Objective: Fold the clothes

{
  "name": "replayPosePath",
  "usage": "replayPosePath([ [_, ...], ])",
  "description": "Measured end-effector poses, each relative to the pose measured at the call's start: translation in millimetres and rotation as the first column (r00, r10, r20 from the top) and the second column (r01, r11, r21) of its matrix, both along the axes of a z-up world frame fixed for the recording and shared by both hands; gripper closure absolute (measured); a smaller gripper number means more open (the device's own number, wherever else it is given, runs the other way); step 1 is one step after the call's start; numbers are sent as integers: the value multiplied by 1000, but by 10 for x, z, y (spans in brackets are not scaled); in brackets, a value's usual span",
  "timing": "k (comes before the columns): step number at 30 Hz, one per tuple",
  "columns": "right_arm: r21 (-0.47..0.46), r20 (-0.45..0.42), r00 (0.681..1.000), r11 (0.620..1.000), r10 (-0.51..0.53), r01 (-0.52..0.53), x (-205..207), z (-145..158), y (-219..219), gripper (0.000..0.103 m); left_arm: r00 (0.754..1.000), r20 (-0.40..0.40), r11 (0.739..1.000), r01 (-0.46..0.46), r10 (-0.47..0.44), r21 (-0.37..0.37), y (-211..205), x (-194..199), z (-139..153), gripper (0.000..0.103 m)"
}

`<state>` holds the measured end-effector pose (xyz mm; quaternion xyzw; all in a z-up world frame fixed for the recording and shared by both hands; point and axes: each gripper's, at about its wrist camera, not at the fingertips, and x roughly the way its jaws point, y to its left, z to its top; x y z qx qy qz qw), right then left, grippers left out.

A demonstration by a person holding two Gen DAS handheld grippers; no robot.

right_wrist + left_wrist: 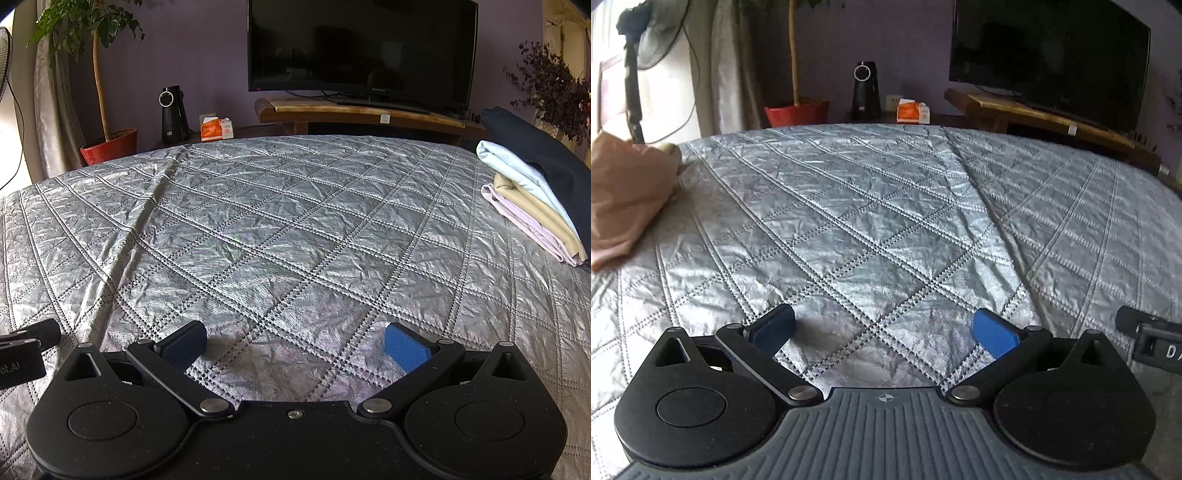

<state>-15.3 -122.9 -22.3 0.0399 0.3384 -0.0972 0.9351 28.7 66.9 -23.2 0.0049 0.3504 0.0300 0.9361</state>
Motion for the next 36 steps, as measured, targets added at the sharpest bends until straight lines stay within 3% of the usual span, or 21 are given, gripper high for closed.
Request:
replayPosePath([
  [6,0,0,1000,1000,0,0,0,0,0,1,1000,-4,1000,0,0,1,-593,-296,246,0],
  [12,0,0,1000,1000,0,0,2,1,-6,1,1000,1,1000,1,-1,-11,-254,-141,117,0],
  [20,0,0,1000,1000,0,0,3,1,-8,0,1000,1,1000,1,-1,-14,-498,-250,201,0],
  [36,0,0,1000,1000,0,0,3,1,-8,0,1000,2,1000,1,-1,-15,-541,-291,218,0],
])
